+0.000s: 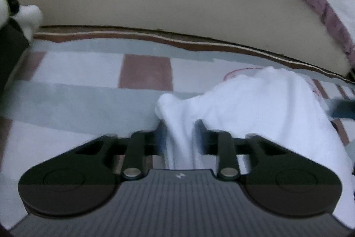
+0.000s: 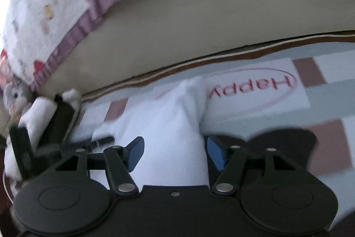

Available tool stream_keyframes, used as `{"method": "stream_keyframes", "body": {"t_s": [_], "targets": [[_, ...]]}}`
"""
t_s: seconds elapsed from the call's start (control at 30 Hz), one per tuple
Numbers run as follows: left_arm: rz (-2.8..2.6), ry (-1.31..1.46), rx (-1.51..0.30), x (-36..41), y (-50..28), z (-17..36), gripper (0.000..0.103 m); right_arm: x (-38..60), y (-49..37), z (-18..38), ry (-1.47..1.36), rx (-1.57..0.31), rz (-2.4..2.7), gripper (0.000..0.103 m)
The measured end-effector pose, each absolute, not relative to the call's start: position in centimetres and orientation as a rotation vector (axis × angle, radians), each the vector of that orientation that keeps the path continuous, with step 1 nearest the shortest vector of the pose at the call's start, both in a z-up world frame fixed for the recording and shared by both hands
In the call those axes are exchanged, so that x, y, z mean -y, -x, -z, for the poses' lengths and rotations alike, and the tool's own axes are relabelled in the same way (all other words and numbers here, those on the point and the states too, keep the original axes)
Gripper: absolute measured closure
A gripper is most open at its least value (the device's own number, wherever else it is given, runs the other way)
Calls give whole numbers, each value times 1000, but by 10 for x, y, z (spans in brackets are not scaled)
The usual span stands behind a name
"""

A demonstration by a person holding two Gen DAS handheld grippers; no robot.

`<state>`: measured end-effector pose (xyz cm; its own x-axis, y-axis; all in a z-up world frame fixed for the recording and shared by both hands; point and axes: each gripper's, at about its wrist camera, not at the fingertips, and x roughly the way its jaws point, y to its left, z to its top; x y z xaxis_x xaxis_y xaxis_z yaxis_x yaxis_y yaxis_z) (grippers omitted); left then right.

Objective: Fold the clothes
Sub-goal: 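Open both tools and withdraw them from the folded shirt, then pinch the folded white shirt edge with the left tool while the right tool pinches it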

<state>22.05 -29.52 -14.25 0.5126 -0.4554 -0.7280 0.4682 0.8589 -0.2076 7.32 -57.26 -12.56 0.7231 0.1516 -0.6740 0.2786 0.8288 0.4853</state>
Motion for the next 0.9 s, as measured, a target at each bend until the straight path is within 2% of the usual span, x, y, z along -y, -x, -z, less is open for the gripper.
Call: {"method": "stream_keyframes", "body": {"t_s": [0.07, 0.1, 0.13, 0.17, 0.2, 0.23, 0.3, 0.37, 0.47, 0.57, 0.6, 0.73, 0.83, 0.9], "targets": [[567, -46, -833, 297, -209, 132, 93, 578, -101, 133, -598, -807, 60, 35], [572, -59, -797, 297, -205, 125, 93, 578, -113, 137, -576, -818, 27, 39], [572, -65, -768, 295, -202, 120, 93, 575, -122, 142, -519, -816, -10, 53], [559, -59, -756, 291, -203, 119, 93, 571, -130, 145, -453, -811, -45, 61], [546, -52, -744, 288, -204, 118, 93, 569, -133, 149, -404, -797, -48, 80], [528, -35, -767, 285, -210, 124, 93, 569, -134, 153, -361, -780, -42, 84], [491, 0, -815, 278, -221, 136, 89, 572, -136, 160, -330, -746, -14, 83], [449, 26, -860, 276, -231, 150, 76, 581, -133, 165, -383, -723, 33, 82], [397, 85, -864, 267, -236, 144, 74, 567, -123, 149, -367, -714, 145, 75], [409, 89, -908, 260, -240, 140, 76, 537, -95, 124, -366, -668, 113, 59], [422, 105, -956, 257, -242, 140, 76, 521, -86, 122, -369, -675, 67, 49], [515, 218, -1067, 238, -228, 132, 76, 459, -52, 114, -381, -703, -117, 49], [537, 152, -1055, 235, -210, 117, 72, 404, -44, 135, -278, -796, -210, 49], [521, 95, -1062, 236, -196, 114, 65, 371, -36, 151, -208, -817, -184, 47]]}}
